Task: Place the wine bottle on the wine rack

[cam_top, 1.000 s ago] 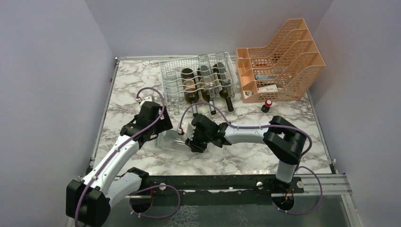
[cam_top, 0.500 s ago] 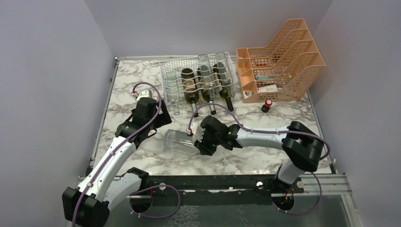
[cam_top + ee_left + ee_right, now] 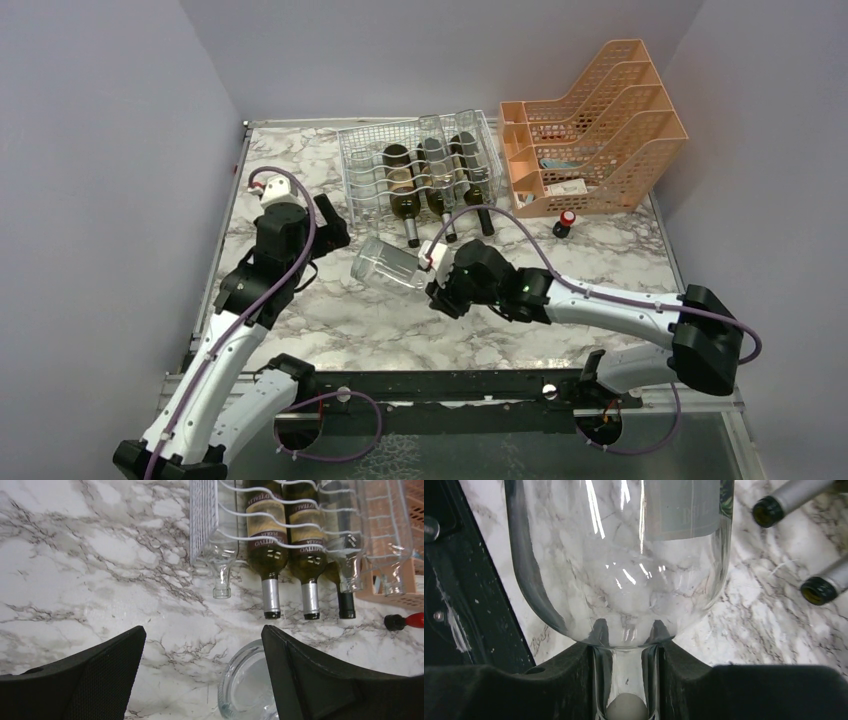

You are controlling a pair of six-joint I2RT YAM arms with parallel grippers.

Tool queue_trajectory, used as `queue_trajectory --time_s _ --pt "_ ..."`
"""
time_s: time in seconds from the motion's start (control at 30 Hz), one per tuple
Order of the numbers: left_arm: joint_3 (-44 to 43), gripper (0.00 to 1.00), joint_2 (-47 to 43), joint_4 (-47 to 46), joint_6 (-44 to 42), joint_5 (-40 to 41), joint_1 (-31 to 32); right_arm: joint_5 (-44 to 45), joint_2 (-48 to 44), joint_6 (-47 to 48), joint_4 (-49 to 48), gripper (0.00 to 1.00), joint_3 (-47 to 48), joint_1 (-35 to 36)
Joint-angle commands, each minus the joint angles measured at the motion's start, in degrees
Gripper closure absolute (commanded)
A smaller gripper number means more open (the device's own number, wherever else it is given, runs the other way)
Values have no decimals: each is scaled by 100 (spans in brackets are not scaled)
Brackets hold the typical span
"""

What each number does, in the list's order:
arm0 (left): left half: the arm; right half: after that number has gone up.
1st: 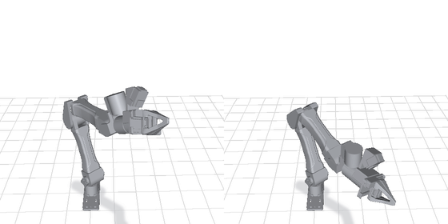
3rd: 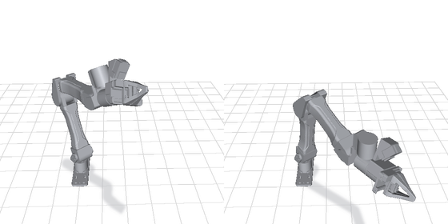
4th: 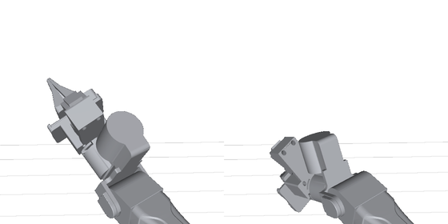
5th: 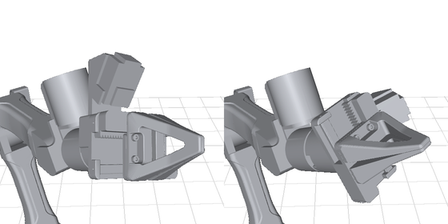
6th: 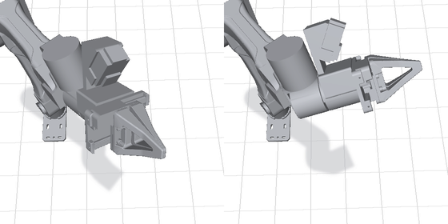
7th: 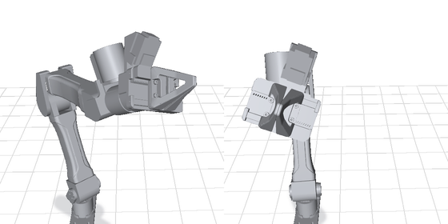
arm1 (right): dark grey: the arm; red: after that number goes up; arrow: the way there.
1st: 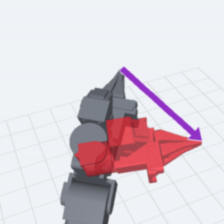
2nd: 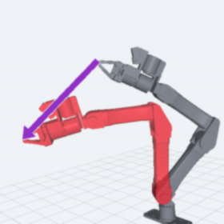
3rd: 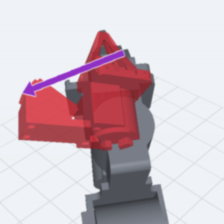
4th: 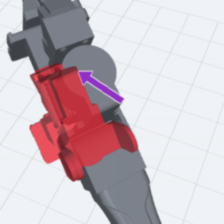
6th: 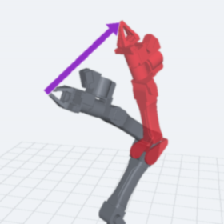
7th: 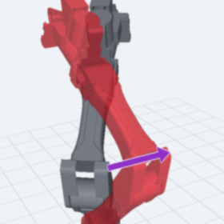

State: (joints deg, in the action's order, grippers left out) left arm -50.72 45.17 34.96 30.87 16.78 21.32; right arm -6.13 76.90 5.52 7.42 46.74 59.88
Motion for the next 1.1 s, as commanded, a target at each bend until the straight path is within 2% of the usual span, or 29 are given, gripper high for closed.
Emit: queue_trajectory --time_s 0.0,0.2,0.37,0.53,0.67,0.8,0.93,1.07 --pt "-459 8 -275 -33 -288 416 -39 1105 -635 -515 -1382 99 407 -22" --pt "-605 8 -473 -32 -555 544 -34 2265 -381 -909 -979 99 1302 -42" --pt "-538 7 -476 -24 -768 462 -36 2647 196 -1210 -793 99 1959 -258" --pt "-374 1 -240 -33 -917 -161 -40 2507 718 -1783 -553 99 2711 -637" --pt "-245 1 269 25 -756 -535 -40 2277 1343 -2399 -42 99 3529 -971" --pt "-270 1 781 189 -390 -669 -40 1983 2030 -2766 400 99 4306 -1259" --pt "-528 1 1162 417 -697 -979 -39 1692 2504 -2889 511 99 4875 -1421" --pt "-414 1 1134 254 -800 -878 -34 1484 3037 -3035 754 99 5441 -1602"
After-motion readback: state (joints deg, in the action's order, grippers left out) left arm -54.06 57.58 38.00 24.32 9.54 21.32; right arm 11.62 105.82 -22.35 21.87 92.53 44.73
